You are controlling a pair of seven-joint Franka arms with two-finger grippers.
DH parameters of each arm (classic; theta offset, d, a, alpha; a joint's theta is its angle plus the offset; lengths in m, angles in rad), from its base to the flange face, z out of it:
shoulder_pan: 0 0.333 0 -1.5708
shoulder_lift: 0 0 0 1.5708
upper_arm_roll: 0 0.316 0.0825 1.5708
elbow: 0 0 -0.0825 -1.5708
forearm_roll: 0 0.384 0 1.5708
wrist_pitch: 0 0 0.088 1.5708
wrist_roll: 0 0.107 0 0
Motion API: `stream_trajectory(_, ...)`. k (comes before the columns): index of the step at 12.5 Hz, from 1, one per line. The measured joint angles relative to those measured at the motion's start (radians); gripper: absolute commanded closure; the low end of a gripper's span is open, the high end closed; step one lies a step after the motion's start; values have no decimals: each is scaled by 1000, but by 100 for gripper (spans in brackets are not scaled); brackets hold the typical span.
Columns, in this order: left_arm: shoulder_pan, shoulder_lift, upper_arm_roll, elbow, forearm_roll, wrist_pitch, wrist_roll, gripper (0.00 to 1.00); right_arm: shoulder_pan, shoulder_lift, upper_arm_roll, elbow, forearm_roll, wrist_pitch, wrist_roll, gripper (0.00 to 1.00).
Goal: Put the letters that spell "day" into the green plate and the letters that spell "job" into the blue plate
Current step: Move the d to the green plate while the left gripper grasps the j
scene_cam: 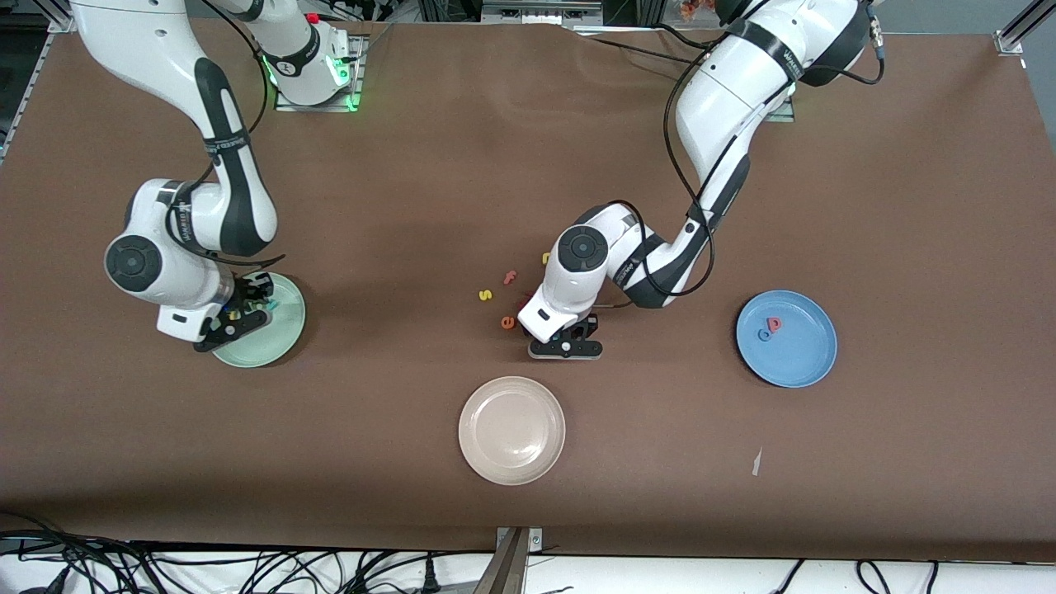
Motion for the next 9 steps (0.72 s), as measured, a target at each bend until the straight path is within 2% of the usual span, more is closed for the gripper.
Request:
stream_trajectory(1, 0, 2, 3, 0, 0, 0, 0, 43, -2, 0, -3, 0, 1, -4, 8, 0)
stream_trajectory(3, 0, 4, 6, 0, 0, 0, 0, 62, 7, -7, 5, 7, 3, -31, 80, 0)
stream_trajectory(4, 0, 4, 7, 0, 0, 0, 0, 66, 20, -14, 9, 18, 3, -56, 127, 0)
stream_trajectory(6, -4, 5, 7, 0, 0, 0, 0, 86, 58, -26, 12, 56, 3, -112, 238, 0)
stream_trajectory(9, -8, 6, 7, 1, 15, 0, 0, 100, 127, -29, 15, 125, 3, -173, 419, 0)
